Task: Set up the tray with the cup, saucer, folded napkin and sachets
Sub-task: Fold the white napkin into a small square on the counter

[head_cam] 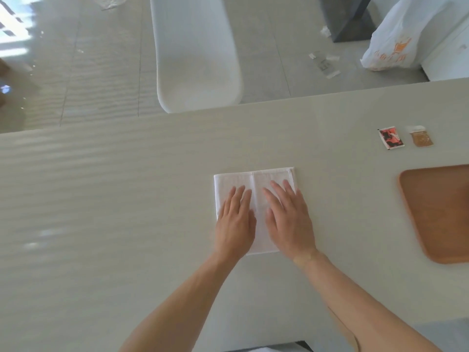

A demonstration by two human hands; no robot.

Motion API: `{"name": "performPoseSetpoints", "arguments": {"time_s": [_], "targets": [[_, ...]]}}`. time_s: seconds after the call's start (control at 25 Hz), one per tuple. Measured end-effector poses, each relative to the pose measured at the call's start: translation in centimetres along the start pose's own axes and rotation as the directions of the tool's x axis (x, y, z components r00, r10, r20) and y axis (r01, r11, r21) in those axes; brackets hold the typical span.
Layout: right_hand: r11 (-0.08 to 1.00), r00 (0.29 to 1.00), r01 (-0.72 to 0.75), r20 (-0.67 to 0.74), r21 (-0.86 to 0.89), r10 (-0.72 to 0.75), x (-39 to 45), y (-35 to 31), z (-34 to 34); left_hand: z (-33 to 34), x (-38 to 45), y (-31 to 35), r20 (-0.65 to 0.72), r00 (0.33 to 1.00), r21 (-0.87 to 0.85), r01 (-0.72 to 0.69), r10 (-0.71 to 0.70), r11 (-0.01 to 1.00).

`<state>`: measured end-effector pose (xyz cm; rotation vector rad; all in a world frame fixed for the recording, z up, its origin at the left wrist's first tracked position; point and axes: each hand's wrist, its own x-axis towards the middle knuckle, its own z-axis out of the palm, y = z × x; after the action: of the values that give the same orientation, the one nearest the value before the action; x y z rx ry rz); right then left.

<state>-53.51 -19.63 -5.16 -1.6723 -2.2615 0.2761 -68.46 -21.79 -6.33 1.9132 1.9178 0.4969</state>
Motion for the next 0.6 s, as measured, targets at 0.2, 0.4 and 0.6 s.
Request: {"name": "performPoseSetpoints", "arguments": {"time_s": [0.2, 0.4, 0.6], "targets": [[0.990, 0.975, 0.005, 0.220, -0.140, 0.026, 0.9, 1.6, 3.9, 2.8, 1.3, -1.3, 0.101, 0.994, 0.205, -0.065, 0.045, 0.977], [0.978, 0.977, -0.022, 0.202, -0.206, 0.064, 0.7, 2.3, 5.0, 3.7, 2.2, -1.3, 0.111, 0.993, 0.280, -0.061, 0.031, 0.958], [0.981, 0.967, -0.022, 0.243, -0.193, 0.070, 0.3, 2.6, 4.3, 1.9, 1.6, -3.8, 0.118, 0.992, 0.337, -0.086, 0.049, 0.938]]}}
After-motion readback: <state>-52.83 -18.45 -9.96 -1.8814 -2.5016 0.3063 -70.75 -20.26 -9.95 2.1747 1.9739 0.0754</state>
